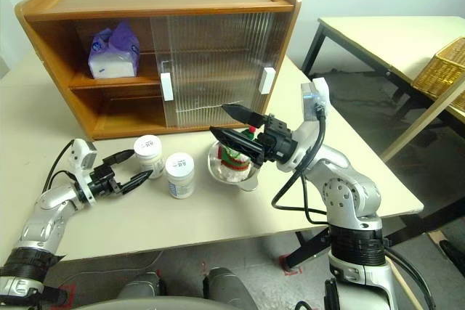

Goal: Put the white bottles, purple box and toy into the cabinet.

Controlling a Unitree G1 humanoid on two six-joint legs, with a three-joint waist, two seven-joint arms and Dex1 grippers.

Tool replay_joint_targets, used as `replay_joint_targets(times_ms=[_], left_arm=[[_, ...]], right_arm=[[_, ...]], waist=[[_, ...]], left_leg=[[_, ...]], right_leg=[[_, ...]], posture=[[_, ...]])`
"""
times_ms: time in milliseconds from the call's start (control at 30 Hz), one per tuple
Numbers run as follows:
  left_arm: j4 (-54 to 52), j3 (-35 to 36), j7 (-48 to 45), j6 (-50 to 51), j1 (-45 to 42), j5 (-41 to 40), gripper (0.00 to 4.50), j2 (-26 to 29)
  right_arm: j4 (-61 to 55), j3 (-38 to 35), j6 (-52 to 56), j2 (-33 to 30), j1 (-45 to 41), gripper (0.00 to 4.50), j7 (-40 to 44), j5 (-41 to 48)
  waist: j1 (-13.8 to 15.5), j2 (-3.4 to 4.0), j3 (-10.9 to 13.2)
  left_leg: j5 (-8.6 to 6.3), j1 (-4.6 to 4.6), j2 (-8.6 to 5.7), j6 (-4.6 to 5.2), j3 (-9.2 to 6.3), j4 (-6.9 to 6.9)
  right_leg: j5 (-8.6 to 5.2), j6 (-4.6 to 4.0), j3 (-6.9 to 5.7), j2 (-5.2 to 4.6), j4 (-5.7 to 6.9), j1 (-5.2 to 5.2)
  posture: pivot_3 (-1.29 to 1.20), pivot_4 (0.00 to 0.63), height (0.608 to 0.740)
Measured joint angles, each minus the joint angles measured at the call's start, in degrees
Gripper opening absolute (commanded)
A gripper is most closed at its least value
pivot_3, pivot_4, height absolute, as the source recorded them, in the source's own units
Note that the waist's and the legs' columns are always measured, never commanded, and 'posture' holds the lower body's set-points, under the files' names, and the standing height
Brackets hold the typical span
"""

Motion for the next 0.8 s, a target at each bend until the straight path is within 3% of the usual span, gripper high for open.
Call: replay_joint_targets(times_ms=[300, 500, 800], left_arm=[[3.34, -0.46, -0.13, -1.43, -1.75, 0.64, 4.49, -1.45], [5.28, -0.51, -0.51, -2.15, -2.47, 0.89, 3.06, -2.27], [6.38, -0.12, 0.27, -2.92, -2.79, 0.87, 3.06, -3.37]], right_arm=[[-0.61, -0.07, 0.03, -0.18, 1.09, 4.50, -0.88, 0.79], [-0.69, -0.08, 0.03, -0.41, 1.12, 4.50, -1.22, 0.97], [-0.73, -0.09, 0.03, -0.56, 1.13, 4.50, -1.47, 1.23]], waist=[[-0.53, 0.00, 0.00], [-0.64, 0.00, 0.00], [-0.63, 0.01, 0.01]], left_leg=[[0.02, 0.01, -0.01, 0.02, 0.00, 0.00], [0.04, 0.00, -0.03, 0.06, 0.00, 0.00], [0.08, 0.00, -0.07, 0.10, -0.01, 0.01]], right_leg=[[-0.02, 0.12, 0.00, 0.00, 0.00, 0.04], [-0.06, 0.20, 0.01, 0.00, 0.00, 0.06], [-0.02, 0.27, 0.03, -0.02, -0.01, 0.12]], posture=[[-0.18, 0.020, 0.740], [-0.18, 0.018, 0.740], [-0.17, 0.018, 0.740]])
